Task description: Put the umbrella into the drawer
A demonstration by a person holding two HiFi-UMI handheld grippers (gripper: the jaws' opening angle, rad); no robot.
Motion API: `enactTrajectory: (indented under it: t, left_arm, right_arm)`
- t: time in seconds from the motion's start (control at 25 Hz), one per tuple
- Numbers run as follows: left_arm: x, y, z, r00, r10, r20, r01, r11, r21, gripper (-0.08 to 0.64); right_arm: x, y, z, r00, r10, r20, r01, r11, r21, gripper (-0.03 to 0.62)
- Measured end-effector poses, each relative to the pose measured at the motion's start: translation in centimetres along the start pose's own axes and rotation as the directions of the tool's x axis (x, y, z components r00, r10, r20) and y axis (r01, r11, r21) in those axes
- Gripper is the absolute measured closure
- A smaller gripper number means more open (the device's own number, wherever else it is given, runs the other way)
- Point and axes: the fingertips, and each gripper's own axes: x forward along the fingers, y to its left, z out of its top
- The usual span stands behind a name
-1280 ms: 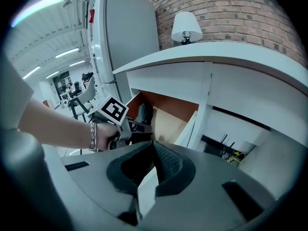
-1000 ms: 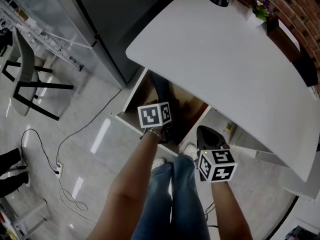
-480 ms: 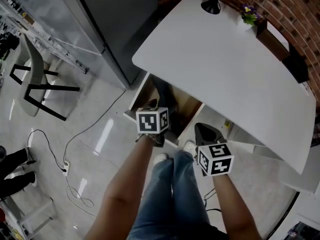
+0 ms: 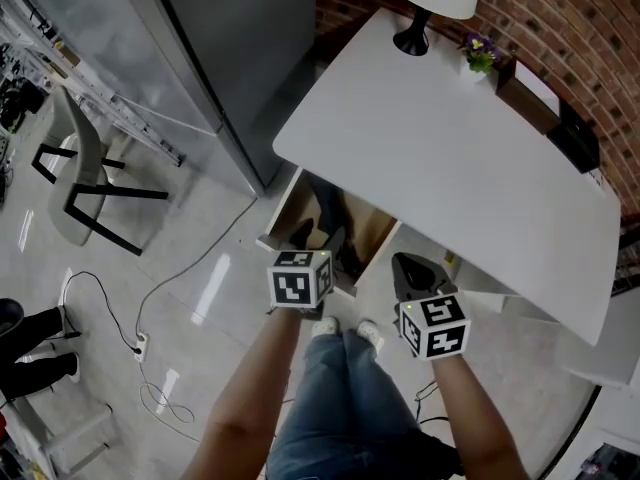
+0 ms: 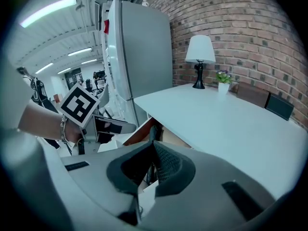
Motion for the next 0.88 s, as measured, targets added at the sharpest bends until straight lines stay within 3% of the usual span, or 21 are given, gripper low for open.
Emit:
enactTrajectory:
  t: [0.24, 0.64, 0.76, 0.88]
  left_arm:
    - [-4.1, -2.2, 2.0, 0.999, 0.015, 0.05, -0.018, 0.998, 0.061, 0.311]
    - [-11.4, -5.2, 7.1, 0.972, 0.056, 0.229, -0.077, 0.994, 0.083, 0.334]
    - [-13.4, -7.2, 9.0, 0.959, 0.045, 0.28, -0.088, 0.986, 0.144, 0.345]
    - [-15.3, -9.3, 11.3, 0.944, 0.031, 0.329, -0.118, 0.961, 0.249, 0.347]
  right_arm:
    - [-2.2, -0.1, 2.8, 0.999, 0.024, 0.035, -0.025, 1.0, 0.008, 0.592]
    - [-8.0, -0.7, 6.4, 0.994, 0.057, 0.098, -0.045, 0.992, -0.115, 0.592]
    - [-10.3, -1.1, 8.0, 0.99, 0.055, 0.131, -0.033, 0.986, -0.165, 0.593]
    - [-12.8, -1.6, 10.0, 0.983, 0.033, 0.18, 0.007, 0.976, -0.218, 0.594]
